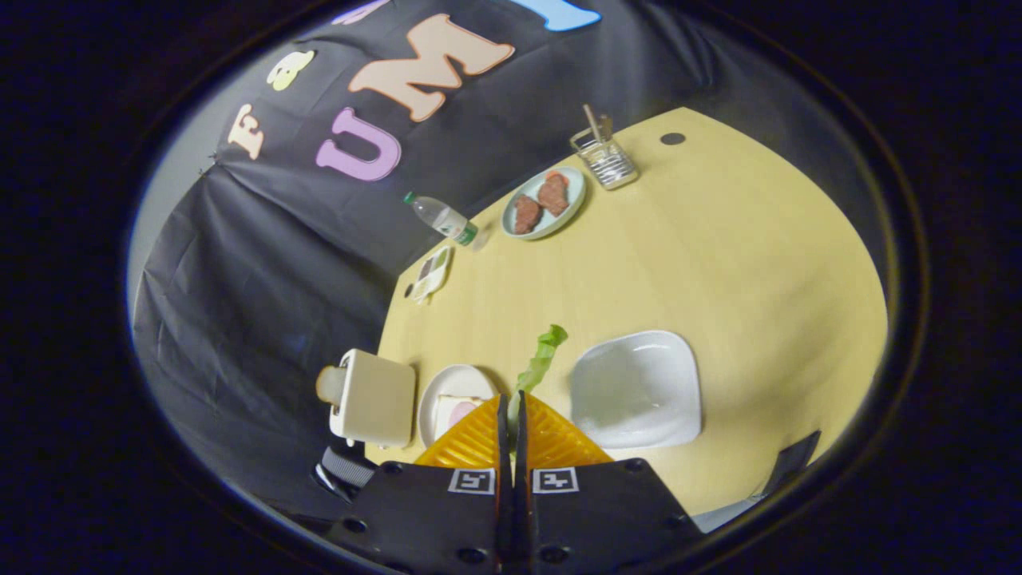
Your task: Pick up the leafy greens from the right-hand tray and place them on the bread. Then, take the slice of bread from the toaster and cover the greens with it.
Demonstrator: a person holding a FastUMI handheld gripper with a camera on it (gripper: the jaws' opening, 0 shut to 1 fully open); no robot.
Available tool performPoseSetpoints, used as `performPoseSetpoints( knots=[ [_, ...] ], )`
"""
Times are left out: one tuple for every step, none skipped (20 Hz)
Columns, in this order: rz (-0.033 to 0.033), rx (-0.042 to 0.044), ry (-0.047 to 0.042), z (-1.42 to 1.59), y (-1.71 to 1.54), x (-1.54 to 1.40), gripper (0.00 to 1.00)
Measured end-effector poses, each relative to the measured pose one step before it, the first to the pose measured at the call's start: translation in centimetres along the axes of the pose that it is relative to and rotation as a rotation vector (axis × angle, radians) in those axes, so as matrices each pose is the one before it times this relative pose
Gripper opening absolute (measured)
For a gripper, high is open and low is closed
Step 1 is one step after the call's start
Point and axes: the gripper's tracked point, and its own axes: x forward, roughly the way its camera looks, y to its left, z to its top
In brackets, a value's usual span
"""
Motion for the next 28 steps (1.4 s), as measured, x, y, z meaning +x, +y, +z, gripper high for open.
performPoseSetpoints(
  knots=[
    [0.01798,-0.00644,0.00637,-0.396,1.273,0.473,0.04],
    [0.01874,-0.00726,0.0076,-0.292,1.137,0.417,0.03],
    [0.0171,-0.0063,0.0101,-0.399,1.116,0.536,0.04],
    [0.01664,-0.00615,0.00919,-0.502,1.2,0.68,0.03],
    [0.01475,-0.00508,0.01085,-0.454,0.971,0.702,0.03],
    [0.01192,-0.00483,0.01147,-0.558,0.928,0.712,0.03],
    [0.0123,-0.00266,0.00904,-0.467,0.854,0.755,0.03],
    [0.01247,-0.00028,0.01054,-0.544,0.893,0.875,0.03],
    [0.01068,0.00129,0.01005,-0.488,0.652,0.79,0.04],
    [0.01028,0.00279,0.01068,-0.533,0.717,0.852,0.03],
    [0.01069,0.00589,0.0111,-0.523,0.715,0.948,0.03],
    [0.00951,0.00443,0.00821,-0.484,0.624,0.678,0.03],
    [0.01032,0.00371,0.00993,-0.427,0.594,0.843,0.03],
    [0.0078,0.00286,0.0096,-0.445,0.519,0.858,0.04],
    [0.00709,0.00422,0.01115,-0.415,0.381,0.696,0.04],
    [0.00515,0.00421,0.01083,-0.506,0.394,0.826,0.04],
    [0.00379,0.00463,0.01165,-0.385,0.305,1.016,0.04],
    [-0.00214,0.00389,0.01076,-0.421,0.026,0.786,0.04],
    [-0.00961,0.00158,0.01227,-0.451,-0.309,0.818,0.04],
    [-0.01502,0.00085,0.0098,-0.405,-0.442,0.593,0.04],
    [-0.02203,-0.00348,0.00989,-0.311,-0.63,0.684,0.04],
    [-0.02588,-0.00839,0.00734,-0.335,-0.605,0.462,0.04],
    [-0.02542,-0.01231,0.00147,-0.153,-0.746,0.324,0.04],
    [-0.02569,-0.01219,-0.00002,-0.078,-0.735,0.187,0.04],
    [-0.02287,-0.01085,-0.00347,0.03,-0.709,0.191,0.04],
    [-0.02331,-0.0098,-0.00136,-0.045,-0.593,0.098,0.04],
    [-0.02813,-0.0115,-0.00092,0.025,-0.65,0.093,0.04],
    [-0.02808,-0.01353,0.0017,-0.067,-0.719,0.121,0.04]
  ],
)
